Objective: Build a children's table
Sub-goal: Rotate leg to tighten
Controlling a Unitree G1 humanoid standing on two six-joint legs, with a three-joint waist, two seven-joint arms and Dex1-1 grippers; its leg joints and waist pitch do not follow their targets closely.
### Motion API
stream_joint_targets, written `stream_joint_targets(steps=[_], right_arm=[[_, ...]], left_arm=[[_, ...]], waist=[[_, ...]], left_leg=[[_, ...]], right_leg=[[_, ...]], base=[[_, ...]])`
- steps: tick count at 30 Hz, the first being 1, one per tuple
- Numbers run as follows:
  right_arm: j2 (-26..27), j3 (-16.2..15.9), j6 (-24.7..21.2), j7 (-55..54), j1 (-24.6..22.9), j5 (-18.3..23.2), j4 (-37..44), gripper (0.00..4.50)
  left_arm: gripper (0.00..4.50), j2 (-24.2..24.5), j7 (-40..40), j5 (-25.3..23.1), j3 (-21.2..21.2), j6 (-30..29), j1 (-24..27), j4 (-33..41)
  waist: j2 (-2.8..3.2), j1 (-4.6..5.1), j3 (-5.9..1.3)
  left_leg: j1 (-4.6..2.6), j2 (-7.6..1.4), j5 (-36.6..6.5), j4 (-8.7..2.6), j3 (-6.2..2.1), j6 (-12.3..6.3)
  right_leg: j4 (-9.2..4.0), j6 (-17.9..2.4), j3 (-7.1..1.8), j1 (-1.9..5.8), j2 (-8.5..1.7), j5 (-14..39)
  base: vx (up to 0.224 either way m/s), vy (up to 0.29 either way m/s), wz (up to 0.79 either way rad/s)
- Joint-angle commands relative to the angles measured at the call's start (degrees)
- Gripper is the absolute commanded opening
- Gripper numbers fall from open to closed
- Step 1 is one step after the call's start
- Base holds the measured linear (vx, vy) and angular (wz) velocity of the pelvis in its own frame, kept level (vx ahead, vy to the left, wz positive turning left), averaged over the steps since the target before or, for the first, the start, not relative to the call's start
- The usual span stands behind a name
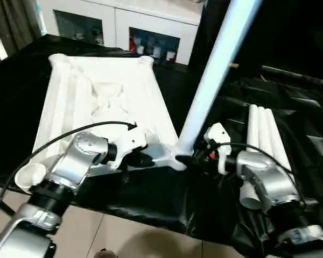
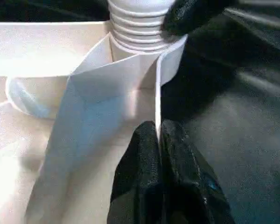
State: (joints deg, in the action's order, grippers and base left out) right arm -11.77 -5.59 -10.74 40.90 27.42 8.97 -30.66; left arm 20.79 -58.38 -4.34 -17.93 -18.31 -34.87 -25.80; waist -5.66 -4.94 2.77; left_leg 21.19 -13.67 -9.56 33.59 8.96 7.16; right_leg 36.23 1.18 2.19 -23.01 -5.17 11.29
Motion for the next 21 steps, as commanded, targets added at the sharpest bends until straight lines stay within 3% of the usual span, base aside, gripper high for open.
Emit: stream_joint_targets(steps=[1,3,5,6,9,12,14,17,20,21], right_arm=[[2.6,2.3,-2.0,-11.3,1.2,-1.5,-4.7,2.74],[4.2,2.8,-2.5,-14.1,1.5,-1.5,-5.6,2.73],[8.8,2.0,-2.0,-19.4,2.7,-2.8,-7.4,2.73],[8.8,2.0,-2.0,-19.4,2.7,-2.8,-7.4,2.73],[11.7,0.9,-1.2,-20.5,3.7,-3.4,-7.7,2.73],[12.9,0.2,1.6,-18.8,4.1,-3.5,-7.3,3.43],[12.1,1.6,1.4,-16.7,4.1,-1.3,-5.9,3.64],[9.9,1.1,-0.6,-12.1,3.6,-0.3,-3.6,3.87],[6.9,0.4,-1.9,-7.2,2.5,0.3,-0.7,3.87],[4.3,-0.4,-2.2,-3.8,1.5,0.3,1.4,3.87]], left_arm=[[0.00,-4.9,6.9,-1.0,-0.8,-1.9,-2.5,-3.5],[0.00,-6.6,9.3,-1.4,-0.6,-2.7,-3.5,-5.1],[0.00,-11.8,16.3,-2.3,-0.1,-4.7,-6.5,-10.1],[0.00,-11.8,16.3,-2.3,-0.1,-4.7,-6.5,-10.1],[0.00,-14.1,18.8,-2.7,-0.2,-4.6,-8.2,-12.6],[0.00,-14.7,19.4,-3.6,0.0,-3.2,-9.4,-14.7],[0.00,-13.5,17.7,-3.5,-0.3,-1.7,-9.2,-14.5],[0.00,-12.1,15.5,-3.4,-0.6,-0.9,-8.2,-13.5],[0.00,-10.3,12.3,-2.8,-1.1,1.2,-6.9,-11.8],[0.00,-9.0,10.4,-2.2,-0.9,2.5,-5.9,-10.5]], waist=[[0.66,0.24,-3.22],[0.77,0.20,-3.34],[1.15,0.23,-3.36],[0.94,0.18,-3.41],[1.14,0.03,-3.46],[1.36,0.03,-3.50],[1.37,0.01,-3.38],[1.31,-0.03,-3.37],[1.27,-0.17,-3.40],[1.30,-0.20,-3.50]], left_leg=[[-0.60,1.01,-15.0,-4.46,1.29,2.70],[-0.67,1.00,-15.8,-4.46,1.19,3.11],[-0.71,1.15,-15.9,-4.39,1.29,3.03],[-0.79,1.16,-16.1,-4.37,1.30,3.05],[-0.56,1.20,-15.6,-4.41,1.22,2.66],[-0.65,1.20,-15.7,-4.41,1.28,2.27],[-0.54,1.18,-17.0,-4.59,1.16,1.89],[-0.48,1.13,-17.8,-4.63,1.09,1.50],[-0.24,1.05,-16.3,-4.61,1.07,0.68],[-0.11,0.98,-14.0,-4.58,1.04,0.45]], right_leg=[[-4.76,-9.6,-1.14,2.09,-1.68,16.5],[-5.01,-8.5,-1.17,1.96,-1.73,17.5],[-5.05,-8.2,-1.27,1.74,-1.48,15.8],[-5.11,-8.2,-1.23,1.70,-1.42,15.5],[-5.06,-8.1,-1.21,1.97,-1.43,13.9],[-5.04,-8.6,-1.18,1.96,-1.28,11.8],[-5.21,-8.5,-1.09,2.08,-1.38,13.6],[-5.31,-8.3,-1.06,2.11,-1.39,14.8],[-5.26,-8.6,-1.09,2.47,-1.39,12.8],[-4.94,-9.3,-1.06,2.74,-1.48,10.0]], base=[[0.000,0.000,0.00],[0.000,0.000,0.00],[0.000,0.000,0.00],[0.000,0.000,0.00],[0.000,0.000,0.00],[0.000,0.000,0.00],[0.000,0.000,0.00],[0.000,0.000,0.00],[0.000,0.000,0.00],[0.000,0.000,0.00]])
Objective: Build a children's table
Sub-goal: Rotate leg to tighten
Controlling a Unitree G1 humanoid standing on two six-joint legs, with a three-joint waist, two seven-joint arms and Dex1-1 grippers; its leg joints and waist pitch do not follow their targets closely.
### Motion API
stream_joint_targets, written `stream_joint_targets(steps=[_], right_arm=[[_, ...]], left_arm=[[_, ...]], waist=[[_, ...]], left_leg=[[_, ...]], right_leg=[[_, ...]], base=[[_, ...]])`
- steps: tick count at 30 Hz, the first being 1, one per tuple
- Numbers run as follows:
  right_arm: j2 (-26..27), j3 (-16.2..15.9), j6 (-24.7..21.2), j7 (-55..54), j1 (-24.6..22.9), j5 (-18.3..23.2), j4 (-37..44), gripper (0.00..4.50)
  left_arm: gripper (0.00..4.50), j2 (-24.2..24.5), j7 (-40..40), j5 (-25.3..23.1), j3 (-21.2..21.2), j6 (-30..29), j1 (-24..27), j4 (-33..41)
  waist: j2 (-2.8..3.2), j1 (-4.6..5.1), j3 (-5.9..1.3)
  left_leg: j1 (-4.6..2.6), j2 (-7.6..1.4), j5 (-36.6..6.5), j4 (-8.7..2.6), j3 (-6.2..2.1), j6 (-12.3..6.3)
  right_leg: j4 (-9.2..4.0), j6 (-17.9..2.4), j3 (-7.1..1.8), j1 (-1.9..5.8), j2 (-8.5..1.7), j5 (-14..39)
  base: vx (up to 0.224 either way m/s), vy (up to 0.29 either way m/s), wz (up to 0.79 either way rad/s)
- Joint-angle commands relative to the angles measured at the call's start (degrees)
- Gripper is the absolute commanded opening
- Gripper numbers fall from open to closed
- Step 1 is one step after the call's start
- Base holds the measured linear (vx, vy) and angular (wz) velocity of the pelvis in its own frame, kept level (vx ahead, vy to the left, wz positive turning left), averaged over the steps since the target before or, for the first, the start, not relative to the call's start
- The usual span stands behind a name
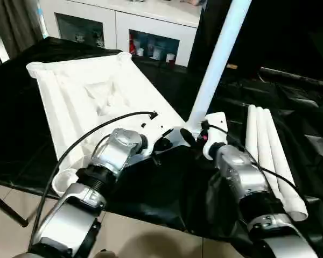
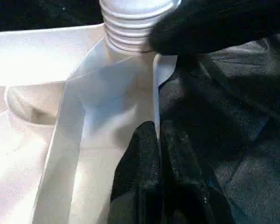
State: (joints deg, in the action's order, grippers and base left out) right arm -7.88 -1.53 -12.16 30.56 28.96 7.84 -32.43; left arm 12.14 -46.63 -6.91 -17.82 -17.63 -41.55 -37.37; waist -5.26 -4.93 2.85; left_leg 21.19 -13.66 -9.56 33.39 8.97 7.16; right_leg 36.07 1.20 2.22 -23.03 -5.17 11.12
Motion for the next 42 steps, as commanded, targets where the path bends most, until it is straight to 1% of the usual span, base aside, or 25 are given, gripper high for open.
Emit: stream_joint_targets(steps=[1,2,4,5,6,8,9,10,12,13,14,16,20,21,22,26,27,32,33,36,37,39,40,41,42], right_arm=[[-0.9,-4.9,-1.0,8.2,-0.7,1.4,4.2,3.87],[-2.5,-5.1,-1.3,10.4,-1.3,1.7,5.4,3.87],[-4.6,-5.2,-2.3,13.0,-2.2,2.3,6.9,3.87],[-5.7,-5.3,-2.7,14.1,-2.4,2.4,7.5,3.87],[-5.8,-5.4,-2.8,14.3,-2.5,2.4,7.6,3.87],[-8.4,-6.1,-3.7,19.1,-3.5,2.9,9.6,3.87],[-9.0,-6.2,-4.1,20.7,-3.8,3.2,10.3,3.87],[-9.3,-6.3,-4.4,21.5,-3.9,3.4,10.7,3.87],[-9.6,-6.6,-4.6,22.4,-4.0,3.6,11.2,3.87],[-10.0,-6.9,-4.8,23.1,-4.1,3.8,11.6,3.87],[-10.3,-7.2,-5.1,23.6,-4.1,3.9,11.9,3.87],[-10.6,-7.6,-4.5,23.8,-4.0,3.4,11.7,3.87],[-11.4,-8.7,-4.8,25.7,-4.3,2.9,12.2,3.87],[-11.5,-8.9,-4.8,26.0,-4.4,2.8,12.3,3.87],[-11.4,-8.9,-4.8,26.0,-4.5,2.7,12.3,3.87],[-11.1,-8.8,-4.7,25.8,-4.0,3.0,11.7,3.42],[-11.1,-8.8,-4.7,25.8,-4.0,3.1,11.6,3.42],[-10.7,-8.6,-5.2,25.6,-4.0,3.7,11.8,2.95],[-10.5,-8.5,-5.3,25.5,-4.1,3.8,11.6,2.88],[-9.4,-8.1,-5.8,22.8,-4.2,3.0,10.5,2.78],[-9.3,-8.1,-5.8,22.3,-4.2,2.7,10.3,2.76],[-7.8,-7.3,-5.4,17.0,-3.7,1.1,7.6,2.75],[-6.6,-6.3,-5.7,13.5,-3.3,0.6,5.9,2.74],[-4.7,-4.8,-6.1,8.6,-2.8,0.5,3.9,2.74],[-2.8,-3.4,-6.8,4.5,-2.2,0.6,2.0,2.74]], left_arm=[[0.00,0.3,-2.6,0.8,-0.9,2.4,1.3,1.9],[0.00,1.3,-4.2,1.2,-0.8,2.3,1.9,2.7],[0.00,3.0,-7.6,2.1,-0.7,3.6,3.1,4.2],[0.00,3.9,-9.1,2.7,-0.6,2.9,3.6,5.0],[0.00,4.0,-9.4,2.8,-0.6,2.9,3.7,5.1],[0.00,6.9,-16.4,6.2,-0.6,2.1,5.9,10.0],[0.00,7.9,-18.8,7.2,-0.8,2.6,6.6,11.7],[0.00,8.5,-20.0,7.8,-1.0,1.9,7.1,12.9],[0.00,9.4,-21.5,8.3,-1.4,1.2,7.8,14.4],[0.00,10.2,-22.7,8.5,-1.8,1.0,8.4,15.6],[0.00,10.8,-23.5,8.6,-2.0,0.8,8.8,16.4],[0.00,11.4,-24.7,8.8,-2.2,0.5,9.3,17.3],[0.00,11.5,-24.2,8.4,-1.9,0.5,9.6,17.9],[0.00,11.5,-24.3,8.4,-1.8,0.3,9.6,18.2],[0.00,11.6,-24.4,8.5,-1.7,0.1,9.7,18.4],[0.00,11.6,-24.2,8.5,-1.6,-0.2,9.4,18.5],[0.00,11.6,-24.2,8.5,-1.6,-0.3,9.4,18.5],[0.00,11.8,-24.4,8.7,-1.5,-0.5,9.9,19.1],[0.00,11.9,-24.4,8.7,-1.6,-0.5,9.9,19.1],[0.00,11.6,-24.1,8.5,-1.7,-0.6,10.2,18.7],[0.00,11.5,-23.8,8.3,-1.7,-0.6,10.1,18.6],[0.00,9.8,-20.6,7.2,-1.6,-0.6,9.4,16.6],[0.00,8.3,-17.1,6.1,-1.1,-0.6,8.4,14.6],[0.00,6.2,-12.3,4.9,-0.5,-0.9,6.9,12.0],[0.00,4.0,-7.6,3.9,0.2,-1.3,5.3,9.2]], waist=[[0.81,-0.14,-3.61],[0.72,0.00,-3.65],[0.90,-0.04,-3.68],[0.89,-0.10,-3.64],[0.73,-0.03,-3.59],[0.80,-0.07,-3.55],[0.88,-0.09,-3.56],[1.06,-0.12,-3.53],[1.10,-0.11,-3.58],[0.92,-0.29,-3.54],[1.03,-0.49,-3.49],[0.97,-0.67,-3.54],[0.88,-0.70,-3.44],[0.76,-0.73,-3.47],[0.82,-0.74,-3.53],[0.76,-0.77,-3.61],[0.73,-0.74,-3.61],[0.71,-0.77,-3.62],[1.02,-0.79,-3.64],[0.87,-0.66,-3.68],[0.96,-0.52,-3.60],[0.87,-0.29,-3.47],[0.86,-0.19,-3.39],[0.66,0.02,-3.39],[0.69,-0.03,-3.36]], left_leg=[[-0.05,0.98,-13.5,-4.30,1.10,0.22],[-0.09,1.05,-12.5,-4.15,1.27,-0.14],[-0.22,0.98,-10.6,-4.11,1.35,-0.57],[-0.32,1.00,-10.5,-4.03,1.42,-0.55],[-0.20,1.00,-10.3,-4.12,1.41,-0.54],[-0.47,0.89,-10.8,-4.15,1.45,-0.40],[-0.40,0.76,-10.9,-4.22,1.35,-0.50],[-0.69,0.70,-11.0,-4.18,1.52,-0.64],[-0.74,0.73,-10.5,-4.18,1.60,-0.66],[-0.93,0.69,-10.6,-4.07,1.79,-0.83],[-0.89,0.64,-10.6,-4.16,1.80,-0.82],[-0.91,0.62,-10.2,-4.15,1.90,-0.72],[-0.78,0.74,-11.2,-4.17,1.95,-0.21],[-0.77,0.73,-11.1,-4.16,1.96,-0.14],[-0.75,0.72,-10.6,-4.13,1.94,-0.11],[-0.72,0.80,-9.0,-4.00,1.96,-0.32],[-0.69,0.83,-8.8,-3.99,1.97,-0.42],[-0.70,0.85,-8.8,-3.95,2.00,-0.46],[-0.76,0.83,-8.9,-3.97,1.95,-0.36],[-0.68,0.89,-8.7,-3.95,1.94,-0.24],[-0.69,0.90,-9.2,-4.00,1.94,0.07],[-0.70,0.89,-10.2,-4.09,1.99,0.56],[-0.70,0.94,-11.1,-4.15,1.96,0.81],[-0.80,0.90,-12.8,-4.17,1.92,1.60],[-1.02,0.94,-13.3,-4.20,1.94,1.80]], right_leg=[[-4.68,-9.6,-1.08,2.84,-1.38,9.2],[-4.50,-10.2,-1.14,2.78,-1.33,7.5],[-4.29,-11.3,-1.19,2.79,-1.29,5.3],[-4.27,-11.5,-1.20,2.72,-1.26,5.0],[-4.10,-11.9,-1.20,2.87,-1.28,5.0],[-4.20,-12.1,-1.21,2.72,-1.28,5.6],[-4.03,-12.4,-1.19,2.84,-1.36,5.2],[-4.04,-12.8,-1.28,2.51,-1.27,4.4],[-3.81,-13.4,-1.22,2.50,-1.14,3.3],[-3.78,-13.7,-1.26,2.33,-1.15,2.8],[-3.73,-13.6,-1.22,2.43,-1.22,3.1],[-3.72,-13.2,-1.25,2.45,-1.29,3.1],[-3.95,-12.2,-1.35,2.50,-1.36,5.3],[-4.00,-11.9,-1.35,2.51,-1.40,5.7],[-3.90,-11.9,-1.37,2.53,-1.44,5.3],[-3.68,-12.0,-1.32,2.59,-1.33,3.5],[-3.63,-12.1,-1.31,2.59,-1.28,3.2],[-3.65,-12.1,-1.32,2.64,-1.29,3.3],[-3.59,-12.2,-1.31,2.62,-1.30,3.4],[-3.55,-12.3,-1.27,2.69,-1.22,2.8],[-3.65,-12.2,-1.29,2.62,-1.23,3.5],[-3.84,-11.9,-1.34,2.45,-1.27,5.2],[-4.06,-11.7,-1.34,2.41,-1.31,6.8],[-4.36,-10.9,-1.40,2.27,-1.42,10.3],[-4.58,-10.6,-1.39,2.12,-1.42,11.7]], base=[[0.000,0.000,0.00],[0.000,0.000,0.00],[0.000,0.000,0.00],[0.000,0.000,0.00],[0.000,0.000,0.00],[0.000,0.000,0.00],[0.000,0.000,0.00],[0.000,0.000,0.00],[0.000,0.000,0.00],[0.000,0.000,0.00],[0.000,0.000,0.00],[0.000,0.000,0.00],[0.000,0.000,0.00],[0.000,0.000,0.00],[0.000,0.000,0.00],[0.000,0.000,0.00],[0.000,0.000,0.00],[0.000,0.000,0.00],[0.000,0.000,0.00],[0.000,0.000,0.00],[0.000,0.000,0.00],[0.000,0.000,0.00],[0.000,0.000,0.00],[0.000,0.000,0.00],[0.000,0.000,0.00]])
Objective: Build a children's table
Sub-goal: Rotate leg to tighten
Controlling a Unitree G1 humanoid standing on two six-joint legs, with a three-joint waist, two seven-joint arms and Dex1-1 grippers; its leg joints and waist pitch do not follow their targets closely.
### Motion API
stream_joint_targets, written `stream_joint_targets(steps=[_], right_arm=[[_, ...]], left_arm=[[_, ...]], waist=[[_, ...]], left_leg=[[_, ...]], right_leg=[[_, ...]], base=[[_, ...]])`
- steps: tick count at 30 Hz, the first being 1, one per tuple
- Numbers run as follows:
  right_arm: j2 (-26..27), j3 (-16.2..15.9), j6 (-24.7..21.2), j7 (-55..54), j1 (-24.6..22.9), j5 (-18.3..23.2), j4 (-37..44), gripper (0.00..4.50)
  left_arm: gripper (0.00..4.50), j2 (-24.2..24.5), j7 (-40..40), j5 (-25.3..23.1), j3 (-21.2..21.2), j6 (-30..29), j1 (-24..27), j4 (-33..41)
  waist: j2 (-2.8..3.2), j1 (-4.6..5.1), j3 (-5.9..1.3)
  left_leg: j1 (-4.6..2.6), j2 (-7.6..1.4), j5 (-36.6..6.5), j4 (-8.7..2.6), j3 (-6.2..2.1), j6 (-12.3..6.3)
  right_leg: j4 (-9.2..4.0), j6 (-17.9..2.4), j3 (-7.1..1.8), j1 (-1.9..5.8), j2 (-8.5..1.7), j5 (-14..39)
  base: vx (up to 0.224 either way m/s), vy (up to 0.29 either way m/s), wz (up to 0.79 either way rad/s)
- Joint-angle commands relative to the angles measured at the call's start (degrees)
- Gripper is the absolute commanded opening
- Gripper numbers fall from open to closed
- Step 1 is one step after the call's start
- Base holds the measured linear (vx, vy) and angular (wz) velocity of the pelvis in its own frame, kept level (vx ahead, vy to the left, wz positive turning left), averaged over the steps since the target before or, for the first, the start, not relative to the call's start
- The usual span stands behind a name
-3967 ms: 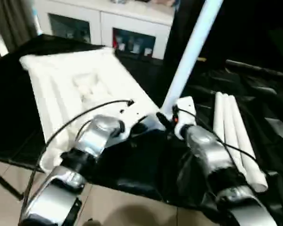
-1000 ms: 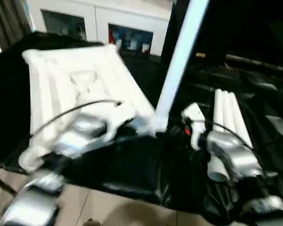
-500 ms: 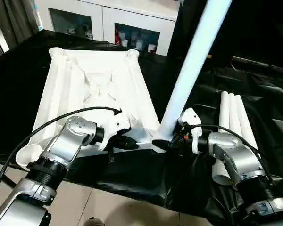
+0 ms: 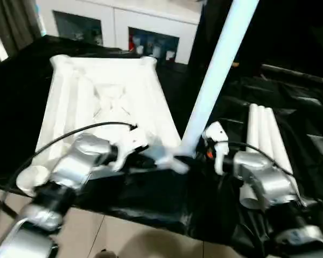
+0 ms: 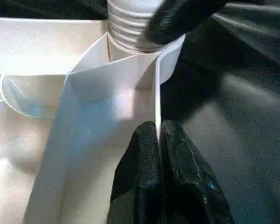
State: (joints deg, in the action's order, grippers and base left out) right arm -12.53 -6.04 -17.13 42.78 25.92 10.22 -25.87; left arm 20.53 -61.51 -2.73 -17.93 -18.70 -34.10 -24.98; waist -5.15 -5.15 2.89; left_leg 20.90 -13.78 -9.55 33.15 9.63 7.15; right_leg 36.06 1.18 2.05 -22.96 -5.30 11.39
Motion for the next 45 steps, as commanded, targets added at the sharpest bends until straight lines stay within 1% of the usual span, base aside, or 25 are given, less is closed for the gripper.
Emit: stream_joint_targets(steps=[1,3,4,5,6,7,9,10,11,13,14,17,19,20,21,23,27,28,29,33,34,35,36,39,45], right_arm=[[4.6,2.8,-2.0,-14.4,1.8,-2.1,-7.2,2.74],[6.6,4.5,-2.2,-19.8,2.9,-2.0,-9.6,2.73],[7.3,4.9,-2.3,-21.3,3.4,-2.0,-10.5,2.73],[9.1,5.9,-2.0,-25.6,4.8,-2.0,-13.0,2.73],[9.1,5.9,-2.0,-25.6,4.8,-2.0,-13.0,2.73],[11.1,6.7,-1.3,-29.3,6.5,-1.9,-15.5,2.72],[12.2,6.7,-0.3,-30.8,7.4,-2.3,-16.4,2.72],[12.8,6.3,0.9,-30.7,7.9,-2.5,-16.6,2.72],[13.2,5.9,2.1,-29.4,8.2,-2.9,-16.2,2.72],[13.5,5.8,3.4,-26.8,8.3,-2.9,-15.4,3.42],[13.1,5.6,4.0,-24.9,8.0,-2.7,-14.6,3.42],[12.1,5.1,4.4,-22.1,7.5,-2.3,-13.1,3.64],[9.2,3.1,4.1,-16.5,6.6,-1.8,-10.5,3.87],[8.1,2.5,4.1,-14.6,6.3,-1.6,-9.8,3.87],[5.9,1.4,4.0,-10.8,5.4,-1.5,-8.1,3.87],[1.9,0.2,4.0,-3.5,3.7,-1.4,-4.9,3.87],[-1.4,0.5,3.8,1.1,2.3,-0.9,-2.6,3.87],[-1.9,0.5,3.7,1.9,2.0,-0.8,-2.1,3.87],[-2.9,0.1,3.6,3.5,1.3,-0.5,-1.2,3.87],[-5.3,-1.0,2.4,8.2,-0.5,0.9,1.7,3.87],[-5.7,-1.1,1.9,9.1,-0.8,1.2,2.1,3.87],[-5.9,-1.2,1.7,9.7,-0.9,1.2,2.3,3.87],[-5.9,-1.3,1.6,10.1,-0.9,1.1,2.4,3.70],[-5.6,-1.5,2.0,10.2,-0.7,0.7,1.9,3.60],[-4.9,-1.3,1.3,10.3,-0.3,2.0,2.2,2.99]], left_arm=[[0.00,-7.5,13.4,-1.3,1.3,-2.2,-4.4,-6.7],[0.00,-9.7,17.6,-1.7,2.1,-3.8,-5.9,-8.9],[0.00,-10.4,18.8,-1.8,2.3,-4.0,-6.4,-9.6],[0.00,-12.1,21.4,-2.3,2.3,-4.0,-7.7,-11.3],[0.00,-12.1,21.4,-2.3,2.3,-4.0,-7.7,-11.3],[0.00,-13.9,23.2,-2.6,2.3,-3.7,-8.9,-12.8],[0.00,-14.7,23.7,-2.7,2.3,-3.8,-9.4,-13.2],[0.00,-15.1,23.6,-2.9,2.1,-3.7,-9.5,-13.2],[0.00,-15.3,23.1,-3.0,2.1,-3.5,-9.7,-13.5],[0.00,-15.1,22.0,-3.1,1.8,-2.7,-9.7,-13.8],[0.00,-14.6,21.1,-3.0,1.7,-2.8,-9.3,-13.3],[0.00,-13.4,19.5,-2.6,1.4,-2.6,-8.5,-12.2],[0.00,-11.1,16.4,-2.1,0.8,-1.3,-7.1,-10.8],[0.00,-10.3,15.1,-1.9,0.7,-0.9,-6.6,-10.2],[0.00,-8.8,12.9,-1.4,0.6,0.7,-5.7,-9.2],[0.00,-6.0,8.0,-0.3,0.5,2.3,-3.9,-7.0],[0.00,-2.4,-0.6,2.7,-0.2,4.5,-0.7,-1.7],[0.00,-1.8,-1.7,3.2,-0.3,3.6,-0.3,-0.7],[0.00,-1.1,-3.0,3.7,-0.4,3.3,0.2,0.4],[0.00,0.4,-4.5,3.7,-0.3,3.9,1.1,1.7],[0.00,0.6,-4.7,3.8,-0.1,3.8,1.3,1.9],[0.00,0.8,-4.9,3.8,0.0,3.8,1.4,2.1],[0.00,0.9,-5.1,3.8,0.1,3.8,1.6,2.3],[0.00,1.3,-5.8,4.1,0.2,3.3,2.0,3.3],[0.00,1.7,-6.1,4.6,0.6,2.7,2.1,4.0]], waist=[[0.83,0.30,-3.19],[0.66,0.16,-3.39],[0.95,0.04,-3.37],[0.95,0.26,-3.32],[0.87,0.30,-3.43],[1.02,0.28,-3.59],[0.90,0.33,-3.64],[1.16,0.26,-3.69],[1.07,0.30,-3.72],[1.04,0.21,-3.81],[0.99,0.20,-3.81],[1.02,0.12,-3.75],[0.92,0.25,-3.72],[0.95,0.31,-3.68],[0.96,0.13,-3.73],[0.88,0.24,-3.75],[1.00,0.25,-3.68],[0.63,0.18,-3.60],[0.77,0.00,-3.63],[0.87,-0.30,-3.58],[0.59,-0.39,-3.55],[0.58,-0.36,-3.54],[0.47,-0.31,-3.54],[0.52,-0.13,-3.53],[0.54,-0.10,-3.63]], left_leg=[[-1.15,1.05,-15.9,-3.99,1.29,2.74],[-0.90,1.11,-16.9,-4.01,1.00,3.36],[-0.74,1.12,-16.8,-4.06,0.89,3.04],[-0.56,1.18,-17.0,-4.14,0.91,2.79],[-0.72,1.24,-17.2,-4.09,0.93,2.95],[-0.48,1.27,-16.3,-4.09,0.85,2.92],[-0.40,1.25,-15.5,-4.06,0.86,2.89],[-0.37,1.24,-15.1,-4.02,0.87,2.81],[-0.23,1.28,-14.2,-4.03,0.87,2.64],[-0.25,1.32,-13.2,-3.89,1.01,2.07],[-0.14,1.34,-12.3,-3.87,1.01,1.72],[-0.20,1.30,-11.9,-3.89,1.05,1.07],[-0.20,1.21,-12.4,-3.90,1.07,0.52],[-0.02,1.25,-12.1,-3.90,1.01,0.42],[-0.13,1.21,-11.5,-3.91,0.95,0.24],[-0.02,1.15,-10.4,-3.75,1.18,-0.96],[-0.28,0.91,-10.6,-3.84,1.19,-1.09],[-0.31,0.84,-10.4,-3.88,1.31,-1.06],[-0.44,0.80,-10.2,-3.86,1.30,-1.04],[-0.48,0.82,-10.2,-3.85,1.40,-1.22],[-0.34,0.87,-9.9,-3.85,1.42,-1.33],[-0.31,0.88,-9.9,-3.85,1.41,-1.29],[-0.22,0.90,-10.0,-3.85,1.40,-1.19],[-0.26,0.89,-10.3,-3.87,1.38,-0.86],[-0.29,0.91,-9.2,-3.80,1.38,-0.96]], right_leg=[[-4.98,-10.2,-1.28,1.39,-1.40,15.7],[-5.26,-8.6,-1.19,1.68,-1.66,19.4],[-5.32,-7.9,-1.17,1.72,-1.62,18.8],[-5.43,-7.6,-1.19,1.64,-1.50,18.6],[-5.44,-7.2,-1.12,1.49,-1.36,18.6],[-5.24,-7.2,-1.12,1.73,-1.42,17.1],[-5.11,-7.3,-1.05,1.83,-1.27,14.9],[-4.97,-7.5,-1.09,1.84,-1.36,13.7],[-4.84,-7.8,-1.04,1.97,-1.23,11.9],[-4.66,-8.4,-1.07,2.13,-1.15,9.3],[-4.48,-8.8,-1.06,2.28,-1.08,7.8],[-4.44,-9.6,-1.04,2.41,-1.10,6.9],[-4.54,-9.8,-1.03,2.60,-1.05,7.2],[-4.45,-9.9,-1.04,2.63,-1.16,7.0],[-4.53,-10.0,-0.97,2.82,-1.15,6.5],[-4.24,-11.0,-1.12,2.82,-1.13,4.5],[-4.11,-12.1,-1.10,2.55,-1.19,4.6],[-4.14,-12.3,-1.12,2.44,-1.19,5.2],[-4.01,-12.4,-1.11,2.47,-1.19,5.0],[-3.97,-12.4,-1.13,2.43,-1.08,4.3],[-3.96,-12.1,-1.14,2.54,-1.16,4.4],[-3.99,-12.0,-1.15,2.55,-1.20,4.7],[-4.06,-11.8,-1.13,2.55,-1.23,5.4],[-4.17,-11.5,-1.15,2.42,-1.33,7.0],[-3.91,-11.8,-1.13,2.45,-1.27,5.4]], base=[[0.000,0.000,0.00],[-0.027,-0.002,0.01],[0.000,0.000,0.00],[0.000,0.000,0.00],[0.000,0.000,0.00],[0.000,0.000,0.00],[0.000,0.000,0.00],[0.000,0.000,0.00],[0.000,0.000,0.00],[0.000,0.000,0.00],[0.000,0.000,0.00],[0.000,0.000,0.00],[0.000,0.000,0.00],[0.000,0.000,0.00],[0.000,0.000,0.00],[0.000,0.000,0.00],[0.000,0.000,0.00],[0.000,0.000,0.00],[0.000,0.000,0.00],[0.000,0.000,0.00],[0.000,0.000,0.00],[0.000,0.000,0.00],[0.000,0.000,0.00],[0.000,0.000,0.00],[0.000,0.000,0.00]])
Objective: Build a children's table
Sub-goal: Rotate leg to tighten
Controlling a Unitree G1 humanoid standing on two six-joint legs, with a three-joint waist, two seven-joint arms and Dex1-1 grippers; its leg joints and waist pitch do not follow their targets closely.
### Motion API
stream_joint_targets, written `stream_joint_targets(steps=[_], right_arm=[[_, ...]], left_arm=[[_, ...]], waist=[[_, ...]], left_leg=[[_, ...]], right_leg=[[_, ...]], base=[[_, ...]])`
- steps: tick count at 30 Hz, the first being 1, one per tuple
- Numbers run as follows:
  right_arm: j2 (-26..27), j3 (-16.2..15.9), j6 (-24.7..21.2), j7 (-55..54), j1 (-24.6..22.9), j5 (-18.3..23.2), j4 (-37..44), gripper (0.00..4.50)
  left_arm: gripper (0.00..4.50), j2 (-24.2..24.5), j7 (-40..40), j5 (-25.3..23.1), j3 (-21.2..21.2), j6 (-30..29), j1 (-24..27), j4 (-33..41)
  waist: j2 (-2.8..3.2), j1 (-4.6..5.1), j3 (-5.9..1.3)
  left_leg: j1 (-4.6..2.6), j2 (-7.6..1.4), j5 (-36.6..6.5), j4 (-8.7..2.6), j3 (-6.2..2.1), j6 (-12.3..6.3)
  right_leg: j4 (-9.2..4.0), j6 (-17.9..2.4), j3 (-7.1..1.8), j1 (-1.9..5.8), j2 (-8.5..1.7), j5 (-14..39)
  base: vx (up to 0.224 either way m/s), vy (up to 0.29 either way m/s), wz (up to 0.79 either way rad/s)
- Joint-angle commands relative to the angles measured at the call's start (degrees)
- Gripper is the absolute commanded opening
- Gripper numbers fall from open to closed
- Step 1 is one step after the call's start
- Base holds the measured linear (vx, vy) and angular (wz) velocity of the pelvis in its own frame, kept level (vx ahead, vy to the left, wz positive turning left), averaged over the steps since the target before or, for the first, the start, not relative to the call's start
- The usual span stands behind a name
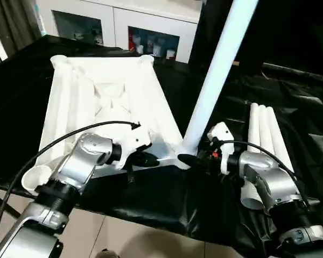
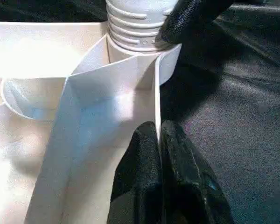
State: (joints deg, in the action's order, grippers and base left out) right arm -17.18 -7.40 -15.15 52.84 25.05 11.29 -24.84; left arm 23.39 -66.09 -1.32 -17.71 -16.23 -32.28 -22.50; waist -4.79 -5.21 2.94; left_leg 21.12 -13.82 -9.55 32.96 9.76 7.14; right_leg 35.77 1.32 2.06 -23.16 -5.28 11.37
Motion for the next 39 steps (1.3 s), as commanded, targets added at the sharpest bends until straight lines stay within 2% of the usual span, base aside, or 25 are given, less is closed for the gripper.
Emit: stream_joint_targets(steps=[1,9,10,11,12,13,14,16,17,18,19,21,22,24,27,29,30,33,36,38,39], right_arm=[[-0.1,0.1,-0.7,0.4,0.6,1.0,1.3,2.95],[0.8,-0.8,-1.3,-1.8,-0.8,-0.9,1.2,2.84],[2.2,-0.1,-1.7,-6.4,-0.4,-2.0,-0.8,2.84],[3.7,0.9,-2.2,-10.9,0.0,-2.7,-2.6,2.84],[3.7,0.9,-2.2,-10.9,0.0,-2.7,-2.6,2.84],[7.1,3.5,-3.7,-18.9,1.1,-2.7,-5.6,2.82],[9.2,4.8,-4.2,-23.3,1.9,-2.6,-7.1,2.82],[12.8,6.4,-3.4,-30.5,3.4,-2.9,-10.2,2.82],[13.9,6.5,-2.8,-31.9,3.9,-3.0,-11.2,2.81],[14.9,6.4,-2.3,-33.3,4.3,-3.2,-11.8,2.81],[15.9,6.3,-1.6,-34.7,4.8,-3.5,-12.5,2.81],[17.4,5.8,-0.2,-35.1,5.5,-3.8,-13.2,2.81],[18.0,5.1,1.0,-34.2,5.6,-4.0,-13.1,2.81],[18.8,4.7,2.2,-33.0,5.9,-3.9,-12.8,3.50],[18.6,5.4,2.4,-31.6,6.2,-3.8,-12.1,3.53],[17.5,4.9,2.5,-29.9,6.1,-3.7,-11.4,3.92],[14.9,4.5,2.0,-25.7,5.5,-2.7,-9.1,3.92],[11.8,4.1,1.7,-21.0,4.7,-2.1,-7.2,3.92],[8.2,3.2,1.3,-15.6,3.7,-1.8,-5.5,3.92],[5.9,2.9,0.9,-12.2,3.0,-1.5,-4.4,3.92],[4.9,3.0,0.8,-10.4,2.6,-1.2,-3.8,3.92]], left_arm=[[0.00,-1.1,-1.6,3.2,0.4,0.2,0.3,1.6],[0.00,-1.4,-0.4,2.5,0.5,-0.9,0.5,1.5],[0.00,-2.9,2.6,1.6,0.7,-1.5,-0.5,-0.2],[0.00,-4.5,6.1,0.5,1.0,-2.1,-1.6,-2.1],[0.00,-4.5,6.1,0.5,1.0,-2.1,-1.6,-2.1],[0.00,-7.4,12.8,-1.6,1.3,-2.4,-3.9,-6.1],[0.00,-8.9,15.9,-2.6,1.2,-2.7,-5.2,-8.3],[0.00,-12.2,21.9,-3.9,1.6,-3.8,-7.6,-12.0],[0.00,-13.2,23.3,-4.2,1.5,-4.1,-8.3,-12.9],[0.00,-14.1,24.4,-4.5,1.4,-4.2,-8.7,-13.5],[0.00,-15.2,25.3,-4.6,1.3,-4.5,-9.1,-14.0],[0.00,-16.4,25.9,-4.8,1.1,-5.0,-9.5,-14.4],[0.00,-16.9,25.8,-4.9,0.8,-5.1,-9.7,-14.6],[0.00,-17.5,25.5,-5.0,0.6,-4.6,-10.1,-15.2],[0.00,-17.1,24.5,-4.9,0.6,-3.2,-10.5,-16.0],[0.00,-16.3,23.5,-4.7,0.5,-2.6,-10.3,-15.8],[0.00,-14.3,21.0,-4.5,0.4,-1.6,-9.5,-14.8],[0.00,-12.0,18.1,-4.4,0.3,-0.5,-8.7,-14.1],[0.00,-9.1,12.5,-3.2,0.3,1.4,-7.1,-12.1],[0.00,-6.7,7.1,-1.5,0.1,2.4,-5.6,-9.6],[0.00,-5.5,4.6,-0.6,0.0,2.3,-4.9,-8.1]], waist=[[0.22,-0.01,-3.67],[0.18,-0.01,-3.67],[0.36,0.00,-3.65],[0.26,0.13,-3.50],[0.25,0.17,-3.51],[0.47,0.21,-3.47],[0.71,0.31,-3.45],[0.74,0.24,-3.57],[0.65,0.24,-3.51],[0.87,0.15,-3.54],[0.76,0.19,-3.60],[0.91,0.24,-3.65],[0.88,0.20,-3.72],[0.92,0.13,-3.76],[0.88,0.16,-3.72],[0.83,0.15,-3.67],[0.70,0.11,-3.65],[0.80,0.04,-3.70],[0.71,0.20,-3.75],[0.81,0.30,-3.78],[0.63,0.22,-3.78]], left_leg=[[-0.52,0.95,-9.2,-3.58,1.27,-0.97],[-0.51,1.02,-8.6,-3.53,1.30,-0.90],[-0.51,1.04,-8.7,-3.56,1.27,-0.75],[-0.51,1.07,-9.3,-3.68,1.30,-0.15],[-0.70,1.13,-10.4,-3.71,1.32,0.49],[-0.73,1.16,-11.5,-3.75,1.26,1.15],[-0.77,1.16,-12.1,-3.81,1.25,1.55],[-0.97,1.22,-14.1,-3.83,1.02,2.91],[-0.92,1.18,-14.8,-3.85,1.01,2.84],[-0.90,1.22,-14.8,-3.88,0.95,2.79],[-0.78,1.24,-14.8,-3.88,0.94,2.71],[-0.66,1.25,-14.3,-3.92,0.89,2.73],[-0.61,1.24,-13.7,-3.85,0.91,2.32],[-0.54,1.28,-12.9,-3.82,0.93,1.85],[-0.56,1.32,-12.6,-3.80,0.98,1.45],[-0.55,1.29,-13.4,-3.87,0.95,1.26],[-0.54,1.27,-13.7,-3.88,0.94,1.03],[-0.40,1.25,-12.9,-3.88,0.87,0.37],[-0.21,1.15,-10.7,-3.74,1.01,-0.42],[-0.32,1.14,-10.4,-3.67,1.03,-0.47],[-0.44,1.14,-10.3,-3.64,1.06,-0.52]], right_leg=[[-3.60,-12.0,-1.13,2.63,-1.23,5.1],[-3.55,-11.9,-1.17,2.67,-1.23,4.9],[-3.55,-11.9,-1.16,2.63,-1.22,5.1],[-3.79,-11.6,-1.18,2.52,-1.21,6.3],[-4.01,-11.2,-1.20,2.38,-1.25,8.5],[-4.18,-10.7,-1.29,2.30,-1.34,10.5],[-4.29,-10.5,-1.35,2.12,-1.39,11.6],[-4.65,-9.2,-1.29,2.04,-1.51,15.4],[-4.82,-8.7,-1.29,1.93,-1.49,15.6],[-4.81,-8.5,-1.27,1.99,-1.45,15.3],[-4.79,-8.3,-1.25,2.00,-1.41,14.5],[-4.67,-8.3,-1.20,2.11,-1.33,13.3],[-4.52,-8.7,-1.15,2.23,-1.29,11.1],[-4.39,-8.9,-1.13,2.38,-1.22,9.4],[-4.32,-9.5,-1.13,2.41,-1.10,8.2],[-4.45,-9.4,-1.11,2.46,-1.16,9.4],[-4.56,-9.4,-1.10,2.49,-1.18,9.7],[-4.49,-9.6,-1.06,2.73,-1.21,8.8],[-4.03,-10.9,-1.12,2.96,-1.18,5.2],[-3.88,-11.8,-1.11,2.85,-1.21,4.6],[-3.93,-12.0,-1.10,2.87,-1.19,4.5]], base=[[0.000,0.000,0.00],[0.000,0.000,0.00],[0.000,0.000,0.00],[0.000,0.000,0.00],[0.000,0.000,0.00],[0.000,0.000,0.00],[0.000,0.000,0.00],[0.000,0.000,0.00],[0.000,0.000,0.00],[0.000,0.000,0.00],[0.000,0.000,0.00],[0.000,0.000,0.00],[0.000,0.000,0.00],[0.000,0.000,0.00],[0.000,0.000,0.00],[0.000,0.000,0.00],[0.000,0.000,0.00],[0.000,0.000,0.00],[0.000,0.000,0.00],[0.000,0.000,0.00],[0.000,0.000,0.00]])
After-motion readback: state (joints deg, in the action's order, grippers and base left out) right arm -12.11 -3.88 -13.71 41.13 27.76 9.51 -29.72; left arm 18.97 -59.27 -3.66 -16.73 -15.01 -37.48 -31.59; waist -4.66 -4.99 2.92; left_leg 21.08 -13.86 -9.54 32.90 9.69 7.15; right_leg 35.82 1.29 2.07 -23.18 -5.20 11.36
